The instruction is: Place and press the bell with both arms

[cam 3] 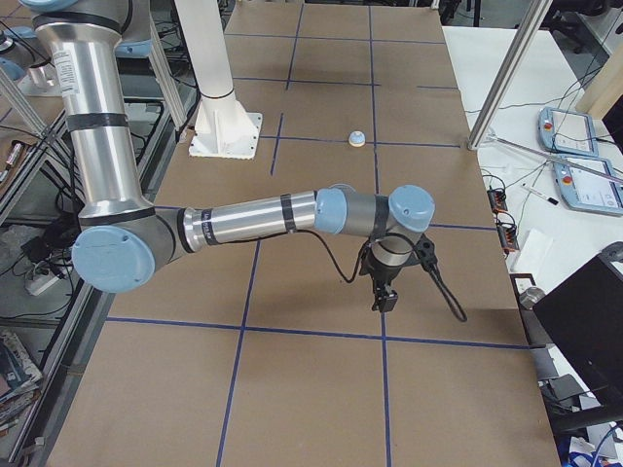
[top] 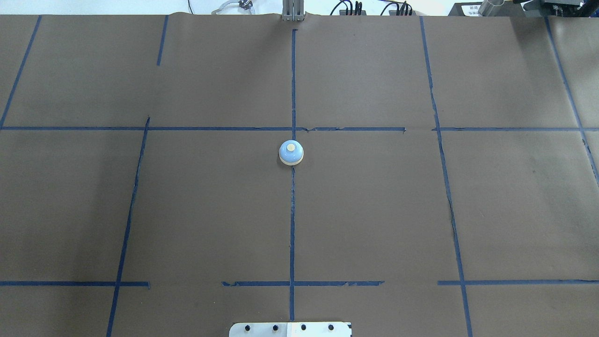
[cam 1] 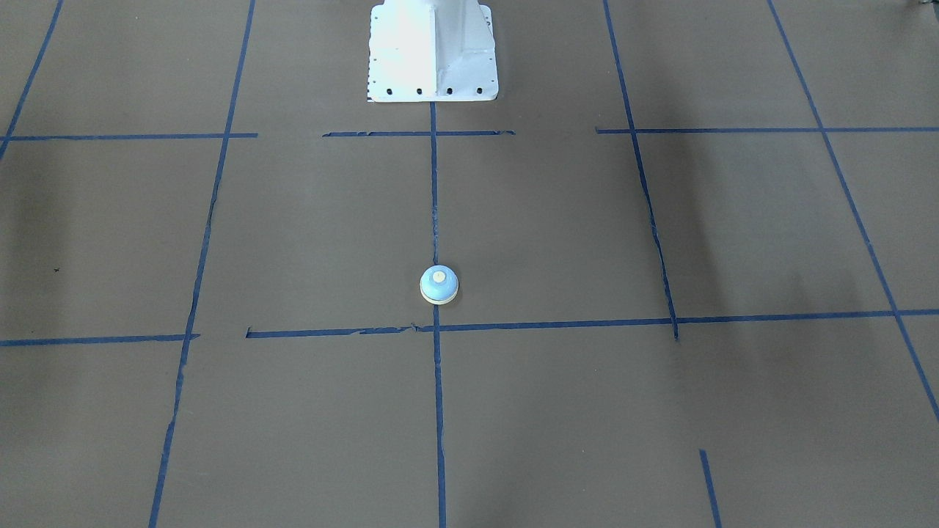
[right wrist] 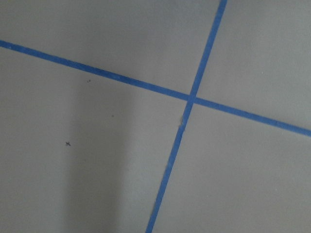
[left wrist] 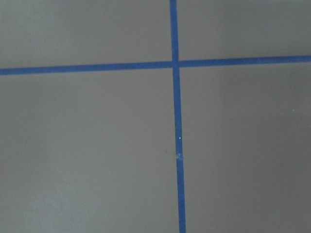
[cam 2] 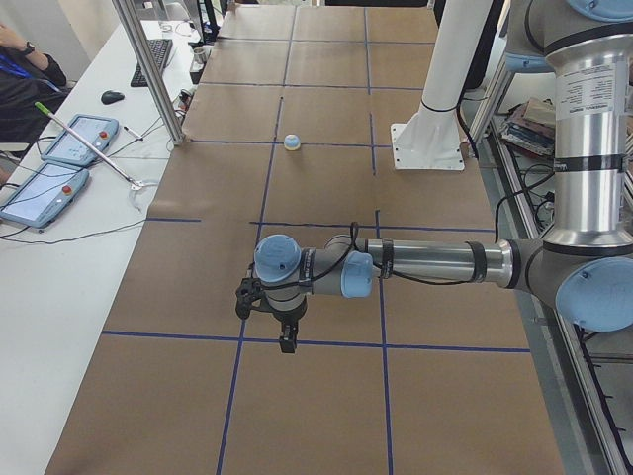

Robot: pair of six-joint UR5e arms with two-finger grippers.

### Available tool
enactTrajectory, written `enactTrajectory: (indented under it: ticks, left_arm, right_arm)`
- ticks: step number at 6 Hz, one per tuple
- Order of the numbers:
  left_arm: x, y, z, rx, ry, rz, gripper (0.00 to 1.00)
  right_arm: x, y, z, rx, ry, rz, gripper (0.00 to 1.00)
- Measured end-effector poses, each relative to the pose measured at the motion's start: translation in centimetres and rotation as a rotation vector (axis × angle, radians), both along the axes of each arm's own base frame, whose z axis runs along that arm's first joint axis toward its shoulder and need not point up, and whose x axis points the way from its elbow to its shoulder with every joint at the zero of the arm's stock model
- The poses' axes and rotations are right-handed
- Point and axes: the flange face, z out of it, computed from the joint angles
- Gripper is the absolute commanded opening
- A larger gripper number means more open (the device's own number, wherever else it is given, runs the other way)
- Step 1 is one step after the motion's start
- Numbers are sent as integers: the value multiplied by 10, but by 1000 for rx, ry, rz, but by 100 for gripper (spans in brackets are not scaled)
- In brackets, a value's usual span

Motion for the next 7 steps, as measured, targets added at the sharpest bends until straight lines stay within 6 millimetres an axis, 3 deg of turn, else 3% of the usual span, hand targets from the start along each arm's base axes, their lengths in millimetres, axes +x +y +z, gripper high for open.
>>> enactTrajectory:
  ticks: [1, 2, 7]
  left_arm:
    - [-1, 12, 9, -20, -1, -1, 100]
    - [-2, 18, 13, -30, -2, -1, 100]
    - [-2, 27, 19, -45, -1, -1, 100]
  right_arm:
    - [5, 28, 28, -22, -16, 21, 100]
    - [7, 42, 39, -32, -21, 39, 100]
    - [7, 47, 44, -41, -22, 54, 100]
